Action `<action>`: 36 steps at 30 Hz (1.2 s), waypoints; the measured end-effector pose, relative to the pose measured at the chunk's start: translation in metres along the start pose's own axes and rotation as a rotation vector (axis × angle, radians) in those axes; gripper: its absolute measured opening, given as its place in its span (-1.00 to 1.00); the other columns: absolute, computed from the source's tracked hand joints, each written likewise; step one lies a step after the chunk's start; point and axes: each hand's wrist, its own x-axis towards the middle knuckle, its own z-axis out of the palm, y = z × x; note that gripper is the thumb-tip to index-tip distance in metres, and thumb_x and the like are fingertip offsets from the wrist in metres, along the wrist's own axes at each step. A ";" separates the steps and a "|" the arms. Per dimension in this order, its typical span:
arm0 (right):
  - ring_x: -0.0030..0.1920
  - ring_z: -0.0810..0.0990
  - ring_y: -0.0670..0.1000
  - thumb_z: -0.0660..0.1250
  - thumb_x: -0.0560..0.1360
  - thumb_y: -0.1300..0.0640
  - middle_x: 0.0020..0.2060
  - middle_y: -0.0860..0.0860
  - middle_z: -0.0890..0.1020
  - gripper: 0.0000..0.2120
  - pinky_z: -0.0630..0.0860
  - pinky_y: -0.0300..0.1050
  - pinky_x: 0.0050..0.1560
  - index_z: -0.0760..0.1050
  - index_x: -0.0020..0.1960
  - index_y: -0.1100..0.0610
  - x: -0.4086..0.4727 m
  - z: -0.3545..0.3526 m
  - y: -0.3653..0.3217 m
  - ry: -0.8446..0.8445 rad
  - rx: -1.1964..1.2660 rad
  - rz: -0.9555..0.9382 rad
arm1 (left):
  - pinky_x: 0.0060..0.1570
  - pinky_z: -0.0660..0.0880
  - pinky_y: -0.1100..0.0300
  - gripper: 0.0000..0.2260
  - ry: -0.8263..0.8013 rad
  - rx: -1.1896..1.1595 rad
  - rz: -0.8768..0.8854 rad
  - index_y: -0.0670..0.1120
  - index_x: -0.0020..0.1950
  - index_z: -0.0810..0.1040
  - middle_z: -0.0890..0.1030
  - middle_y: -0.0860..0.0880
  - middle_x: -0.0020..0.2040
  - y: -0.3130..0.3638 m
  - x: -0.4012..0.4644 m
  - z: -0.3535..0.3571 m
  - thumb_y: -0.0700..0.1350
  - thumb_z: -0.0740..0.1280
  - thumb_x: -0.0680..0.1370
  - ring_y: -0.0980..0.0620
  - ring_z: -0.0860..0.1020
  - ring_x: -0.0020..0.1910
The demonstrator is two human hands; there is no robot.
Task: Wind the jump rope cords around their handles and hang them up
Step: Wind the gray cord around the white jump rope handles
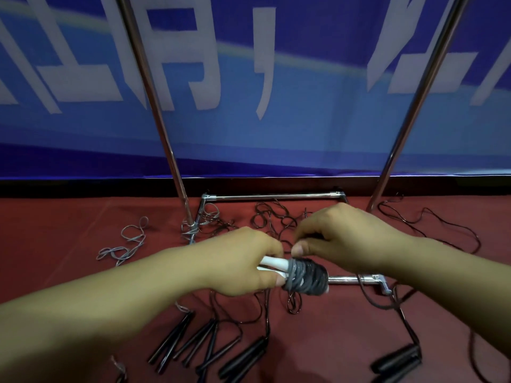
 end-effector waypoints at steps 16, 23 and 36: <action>-0.40 0.51 -0.20 0.34 0.56 0.22 -0.56 -0.11 0.54 -0.72 0.43 -0.42 -0.35 0.46 -0.32 0.09 0.008 0.001 0.023 -0.030 0.804 0.203 | -0.41 0.44 0.24 -0.84 -0.085 -1.075 0.165 -0.11 0.00 0.44 0.52 -0.03 -0.31 0.006 -0.009 -0.009 -0.07 0.36 0.57 0.04 0.43 -0.40; -0.45 0.28 -0.10 0.22 0.63 -0.07 -0.47 -0.08 0.37 -0.67 0.22 -0.20 -0.41 0.45 -0.21 0.11 0.015 0.016 -0.004 0.058 0.857 0.310 | -0.50 0.35 0.27 -0.84 0.396 -1.351 -0.084 -0.14 -0.01 0.52 0.48 -0.03 -0.37 0.002 0.010 -0.007 -0.05 0.33 0.59 0.12 0.36 -0.48; -0.57 0.24 -0.17 0.23 0.65 0.11 -0.57 -0.16 0.33 -0.80 0.23 -0.29 -0.54 0.56 0.11 0.20 0.014 0.021 -0.028 -0.122 0.802 0.349 | -0.43 0.34 0.23 -0.85 0.633 -0.590 -0.323 0.00 -0.12 0.59 0.54 0.06 -0.44 -0.017 0.015 0.005 0.05 0.42 0.55 0.14 0.40 -0.50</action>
